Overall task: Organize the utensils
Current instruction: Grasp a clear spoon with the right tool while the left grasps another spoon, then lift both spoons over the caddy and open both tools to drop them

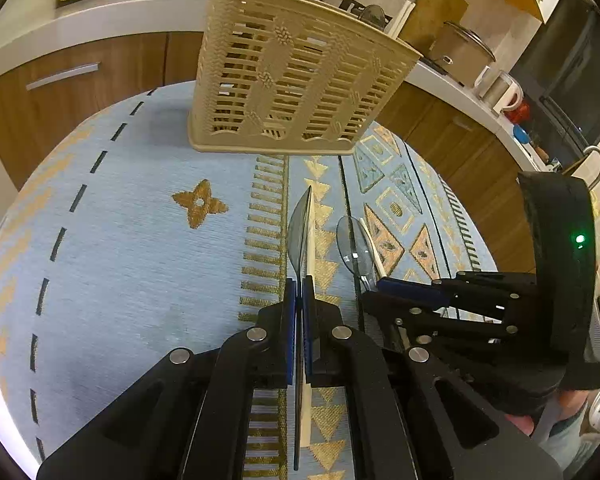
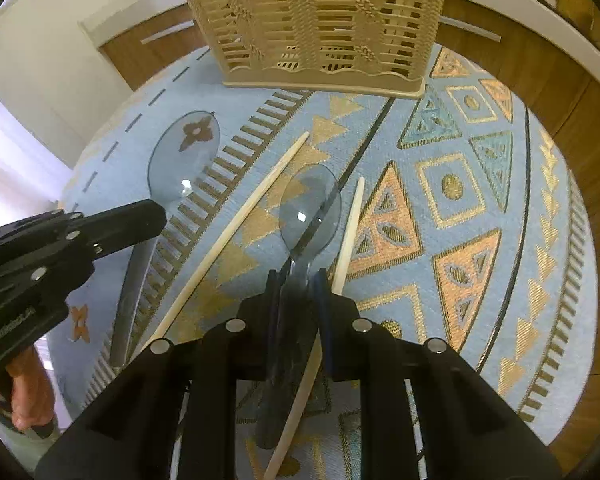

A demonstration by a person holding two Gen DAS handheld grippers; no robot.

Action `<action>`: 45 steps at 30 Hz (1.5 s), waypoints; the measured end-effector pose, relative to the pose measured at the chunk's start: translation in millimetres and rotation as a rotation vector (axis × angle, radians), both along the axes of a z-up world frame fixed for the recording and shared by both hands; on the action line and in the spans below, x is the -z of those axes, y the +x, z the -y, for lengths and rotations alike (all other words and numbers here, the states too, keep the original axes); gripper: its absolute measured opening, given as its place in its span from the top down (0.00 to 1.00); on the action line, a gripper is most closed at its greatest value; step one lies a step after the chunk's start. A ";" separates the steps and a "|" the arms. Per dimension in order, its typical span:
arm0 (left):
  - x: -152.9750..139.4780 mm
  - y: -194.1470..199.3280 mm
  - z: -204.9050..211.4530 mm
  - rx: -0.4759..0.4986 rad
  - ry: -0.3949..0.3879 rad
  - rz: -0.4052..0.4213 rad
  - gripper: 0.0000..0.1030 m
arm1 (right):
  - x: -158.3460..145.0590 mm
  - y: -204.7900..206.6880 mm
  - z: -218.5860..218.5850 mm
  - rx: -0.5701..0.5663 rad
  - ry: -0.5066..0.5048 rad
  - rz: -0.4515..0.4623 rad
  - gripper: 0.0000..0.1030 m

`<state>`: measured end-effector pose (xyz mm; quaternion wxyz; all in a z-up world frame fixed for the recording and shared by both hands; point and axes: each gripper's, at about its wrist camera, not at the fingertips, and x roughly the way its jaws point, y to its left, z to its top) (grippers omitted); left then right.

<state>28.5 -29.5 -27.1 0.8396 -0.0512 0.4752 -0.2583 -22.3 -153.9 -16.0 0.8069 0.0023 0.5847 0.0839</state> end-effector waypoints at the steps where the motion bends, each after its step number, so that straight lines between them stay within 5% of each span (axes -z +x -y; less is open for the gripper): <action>1: -1.0 -0.3 -1.3 0.001 -0.007 0.003 0.99 | -0.3 0.4 -6.7 -0.006 -0.040 0.001 0.85; 5: -7.5 -4.8 -9.9 0.006 -0.046 0.020 0.99 | 1.2 -0.1 -27.0 -0.023 -0.127 0.019 0.89; 14: -24.6 -9.5 -23.3 -0.005 -0.117 0.073 0.99 | -18.8 -16.0 -8.5 -0.021 0.004 0.067 0.91; 24: -103.5 1.1 -39.8 -0.024 -0.203 0.293 0.99 | -113.0 1.1 24.6 -0.033 0.215 0.334 0.91; 32: -174.2 38.4 -39.5 -0.059 -0.269 0.484 0.99 | -166.3 41.3 49.7 -0.018 0.243 0.541 0.91; 45: -185.2 113.0 -13.8 -0.133 -0.290 0.638 0.99 | -184.1 113.3 75.2 0.097 0.189 0.773 0.91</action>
